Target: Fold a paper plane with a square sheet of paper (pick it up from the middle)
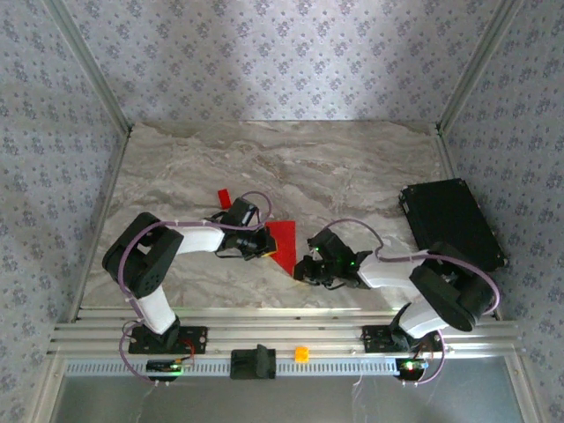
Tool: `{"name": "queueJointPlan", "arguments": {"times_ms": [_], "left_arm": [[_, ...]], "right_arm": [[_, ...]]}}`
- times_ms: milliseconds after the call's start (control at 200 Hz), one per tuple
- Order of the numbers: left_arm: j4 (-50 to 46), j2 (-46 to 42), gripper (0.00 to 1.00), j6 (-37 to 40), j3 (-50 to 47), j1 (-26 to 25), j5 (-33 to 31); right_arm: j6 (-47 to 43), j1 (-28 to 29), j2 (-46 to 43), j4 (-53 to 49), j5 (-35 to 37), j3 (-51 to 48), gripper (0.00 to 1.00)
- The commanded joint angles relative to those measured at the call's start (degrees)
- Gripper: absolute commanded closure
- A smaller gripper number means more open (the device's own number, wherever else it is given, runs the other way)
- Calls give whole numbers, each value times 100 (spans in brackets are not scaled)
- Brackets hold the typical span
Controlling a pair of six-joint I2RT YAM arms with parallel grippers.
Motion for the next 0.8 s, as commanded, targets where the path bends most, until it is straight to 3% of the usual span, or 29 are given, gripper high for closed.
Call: {"name": "queueJointPlan", "arguments": {"times_ms": [0, 355, 600, 795], "left_arm": [[-389, 277, 99, 111, -118, 53, -428], [-536, 319, 99, 186, -22, 51, -437], [-504, 405, 100, 202, -22, 53, -420], [-514, 418, 99, 206, -22, 55, -409]], "right_arm": [[-15, 53, -177, -219, -3, 270, 88], [-30, 19, 959, 31, -180, 702, 85], [101, 0, 288, 368, -272, -351, 85], [-93, 23, -315, -309, -151, -471, 86]]}}
